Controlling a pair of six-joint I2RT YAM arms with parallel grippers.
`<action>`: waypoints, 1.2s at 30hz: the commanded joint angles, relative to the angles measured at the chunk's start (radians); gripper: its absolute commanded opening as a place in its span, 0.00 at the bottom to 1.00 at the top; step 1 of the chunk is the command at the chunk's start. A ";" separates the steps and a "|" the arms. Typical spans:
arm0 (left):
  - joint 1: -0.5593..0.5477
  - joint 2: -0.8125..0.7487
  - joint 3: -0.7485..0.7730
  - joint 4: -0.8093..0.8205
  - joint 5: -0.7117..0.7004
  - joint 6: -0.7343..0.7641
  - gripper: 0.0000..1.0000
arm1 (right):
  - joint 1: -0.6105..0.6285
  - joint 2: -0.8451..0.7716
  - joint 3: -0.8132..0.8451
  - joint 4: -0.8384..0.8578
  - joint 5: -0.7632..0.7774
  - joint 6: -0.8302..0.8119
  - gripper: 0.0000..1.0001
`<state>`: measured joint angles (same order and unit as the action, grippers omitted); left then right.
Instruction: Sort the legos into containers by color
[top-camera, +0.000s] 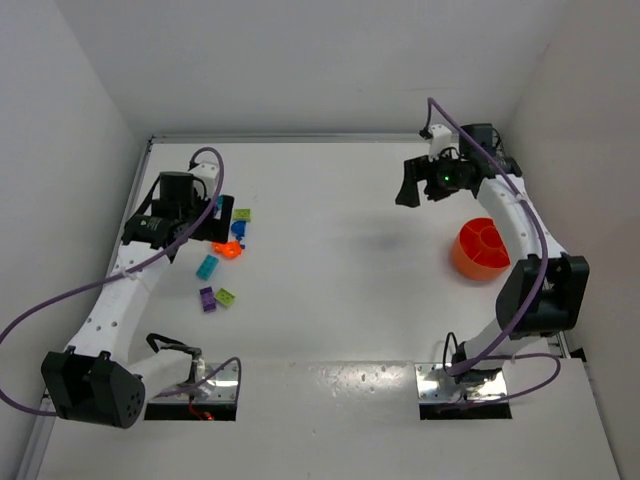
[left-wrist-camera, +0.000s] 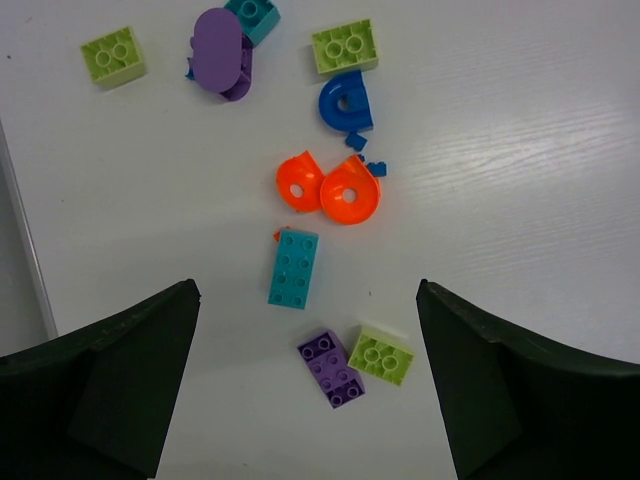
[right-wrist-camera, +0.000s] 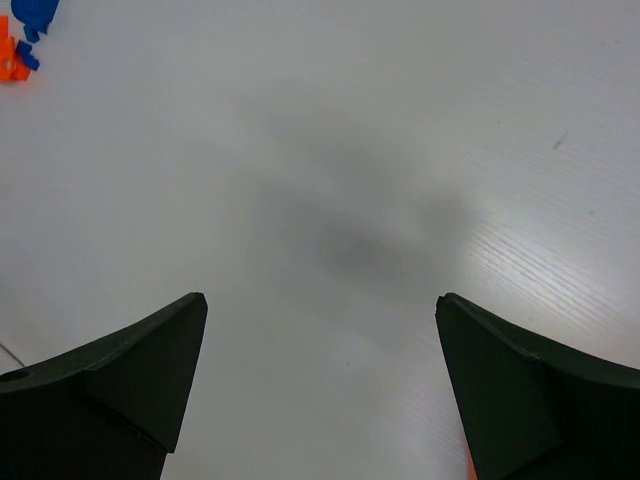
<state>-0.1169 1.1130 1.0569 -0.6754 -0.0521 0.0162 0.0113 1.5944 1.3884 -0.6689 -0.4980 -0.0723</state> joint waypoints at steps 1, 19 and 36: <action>0.031 -0.022 0.003 -0.035 0.011 0.030 0.96 | 0.077 0.018 0.037 0.084 0.033 0.019 0.96; 0.114 0.185 -0.138 -0.078 -0.088 0.209 0.64 | 0.303 0.098 0.032 0.164 0.173 0.057 0.95; 0.123 0.389 -0.215 0.121 0.003 0.292 0.65 | 0.312 0.088 0.018 0.163 0.176 0.086 0.95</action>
<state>-0.0105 1.4948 0.8455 -0.6159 -0.0719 0.2852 0.3168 1.7260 1.4010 -0.5392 -0.3386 0.0006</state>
